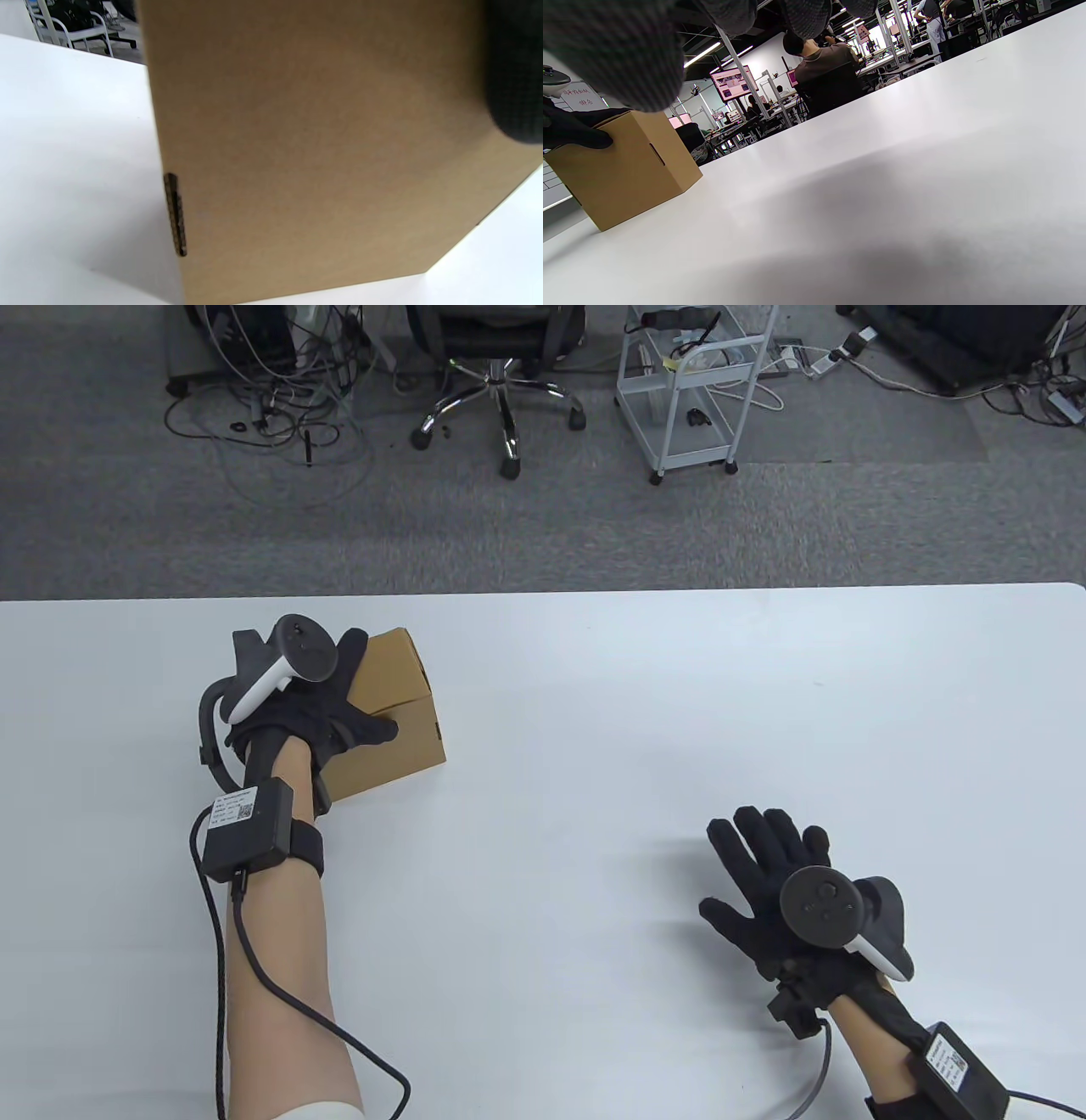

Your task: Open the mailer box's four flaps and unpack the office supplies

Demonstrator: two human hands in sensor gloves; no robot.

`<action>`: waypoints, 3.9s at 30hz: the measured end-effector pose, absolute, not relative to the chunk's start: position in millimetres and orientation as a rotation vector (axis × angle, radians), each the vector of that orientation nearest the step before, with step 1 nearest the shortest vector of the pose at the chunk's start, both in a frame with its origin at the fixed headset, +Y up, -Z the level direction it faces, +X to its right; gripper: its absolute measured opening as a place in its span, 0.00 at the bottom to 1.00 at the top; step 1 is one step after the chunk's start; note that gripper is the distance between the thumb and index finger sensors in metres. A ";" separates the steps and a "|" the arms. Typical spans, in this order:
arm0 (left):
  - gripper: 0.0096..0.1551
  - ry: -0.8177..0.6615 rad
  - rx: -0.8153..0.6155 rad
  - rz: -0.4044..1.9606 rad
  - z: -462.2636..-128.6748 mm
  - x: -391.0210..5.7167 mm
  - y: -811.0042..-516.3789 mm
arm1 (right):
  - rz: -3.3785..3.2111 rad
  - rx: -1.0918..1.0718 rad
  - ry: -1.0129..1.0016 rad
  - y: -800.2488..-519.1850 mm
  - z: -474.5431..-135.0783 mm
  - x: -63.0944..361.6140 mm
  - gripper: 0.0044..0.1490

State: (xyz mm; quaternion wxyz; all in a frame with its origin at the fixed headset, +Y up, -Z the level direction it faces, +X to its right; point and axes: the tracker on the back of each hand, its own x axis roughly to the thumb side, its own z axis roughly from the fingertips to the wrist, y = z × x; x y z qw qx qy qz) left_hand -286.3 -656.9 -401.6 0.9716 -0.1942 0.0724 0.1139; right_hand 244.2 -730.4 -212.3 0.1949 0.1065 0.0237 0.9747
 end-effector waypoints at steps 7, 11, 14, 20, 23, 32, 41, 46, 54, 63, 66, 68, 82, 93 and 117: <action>0.70 0.164 -0.413 0.223 -401.0 -285.9 -656.3 | 2.749 0.323 0.074 -730.8 -211.8 240.9 0.51; 0.68 0.129 -0.393 0.239 -395.0 -281.3 -654.8 | 2.751 0.325 0.076 -730.0 -211.6 241.3 0.51; 0.68 0.100 -0.420 0.220 -384.9 -273.5 -650.9 | 2.744 0.335 0.053 -727.2 -210.6 241.2 0.51; 0.67 -0.029 -0.397 0.193 -348.6 -234.9 -629.2 | 2.740 0.363 0.028 -725.1 -209.0 239.7 0.50; 0.67 -0.104 -0.383 0.171 -329.4 -208.9 -618.9 | 2.736 0.373 0.017 -725.0 -208.4 239.5 0.50; 0.66 -0.272 -0.372 0.130 -276.8 -136.3 -612.3 | 2.706 0.346 -0.018 -723.0 -206.1 244.8 0.50; 0.66 -0.392 -0.376 0.059 -239.5 -91.1 -629.5 | 2.695 0.350 -0.038 -722.5 -204.6 245.9 0.50; 0.66 -0.425 -0.391 0.060 -234.9 -81.6 -644.2 | 2.697 0.345 -0.021 -724.1 -204.6 245.5 0.50; 0.64 -0.442 -0.386 0.088 -236.4 -86.0 -656.9 | 2.688 0.322 -0.001 -723.8 -206.1 247.1 0.50; 0.65 -0.498 -0.307 0.299 -216.5 -119.3 -637.6 | 2.667 0.317 0.027 -726.6 -210.7 245.8 0.50; 0.65 -0.501 -0.266 0.401 -218.3 -140.4 -645.6 | 2.637 0.291 0.057 -731.4 -214.9 248.6 0.50; 0.66 -0.491 -0.235 0.502 -218.0 -153.8 -654.0 | 2.615 0.274 0.070 -733.9 -216.4 251.2 0.51; 0.71 -0.495 -0.249 0.955 -226.7 -183.5 -729.9 | 2.403 0.369 0.030 -734.5 -216.1 251.9 0.53; 0.71 -0.498 -0.273 0.982 -232.5 -184.0 -745.5 | 2.257 0.588 0.020 -693.3 -204.0 198.8 0.60; 0.76 -0.510 -0.249 1.008 -231.7 -185.1 -745.4 | 2.560 0.833 0.203 -658.6 -238.8 118.6 0.65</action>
